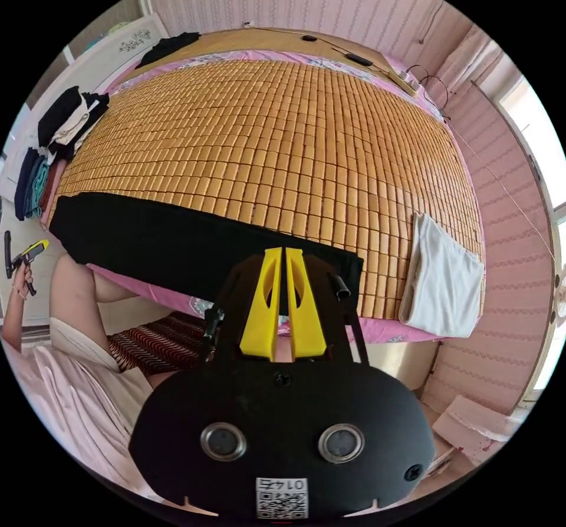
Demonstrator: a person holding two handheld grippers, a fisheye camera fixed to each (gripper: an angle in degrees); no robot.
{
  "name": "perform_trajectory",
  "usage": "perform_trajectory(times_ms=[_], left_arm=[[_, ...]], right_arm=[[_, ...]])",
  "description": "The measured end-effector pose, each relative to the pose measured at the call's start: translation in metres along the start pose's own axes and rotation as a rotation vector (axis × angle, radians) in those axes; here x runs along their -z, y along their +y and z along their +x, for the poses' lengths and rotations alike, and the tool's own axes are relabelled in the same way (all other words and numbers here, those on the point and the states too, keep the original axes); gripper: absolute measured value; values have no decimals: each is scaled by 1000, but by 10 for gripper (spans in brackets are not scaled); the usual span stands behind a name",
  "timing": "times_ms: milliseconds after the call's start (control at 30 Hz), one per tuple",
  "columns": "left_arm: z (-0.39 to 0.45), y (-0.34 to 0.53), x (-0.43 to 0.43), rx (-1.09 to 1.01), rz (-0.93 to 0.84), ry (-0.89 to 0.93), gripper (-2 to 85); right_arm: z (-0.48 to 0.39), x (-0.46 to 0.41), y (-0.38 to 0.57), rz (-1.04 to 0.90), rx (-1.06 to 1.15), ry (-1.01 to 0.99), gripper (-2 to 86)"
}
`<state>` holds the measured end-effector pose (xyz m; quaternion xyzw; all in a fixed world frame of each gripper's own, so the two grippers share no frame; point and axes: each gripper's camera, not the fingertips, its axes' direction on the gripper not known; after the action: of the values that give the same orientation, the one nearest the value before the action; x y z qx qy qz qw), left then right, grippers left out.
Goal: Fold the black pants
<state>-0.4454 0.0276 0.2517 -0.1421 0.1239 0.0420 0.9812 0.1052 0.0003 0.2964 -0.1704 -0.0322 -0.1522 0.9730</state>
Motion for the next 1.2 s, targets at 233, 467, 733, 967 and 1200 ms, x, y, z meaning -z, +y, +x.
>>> perform_trajectory(times_ms=[233,467,733,967,1200], left_arm=[[147,-5,-62,-442,-111,141,-10],[246,-16,-128,-566,-147,171,-10],[265,-7,-149,-670,-189,175,-10],[307,5,-153,-781,-187,80,-10],[344,29,-154,-1007,-145,-49,-10]], right_arm=[[-197,-44,-112,-94,413,-141,-10],[-310,-89,-176,-286,611,81,-9],[-356,-105,-218,-397,694,73,-5],[-386,-110,-230,-339,718,91,-5],[-415,-116,-227,-331,927,191,-8]])
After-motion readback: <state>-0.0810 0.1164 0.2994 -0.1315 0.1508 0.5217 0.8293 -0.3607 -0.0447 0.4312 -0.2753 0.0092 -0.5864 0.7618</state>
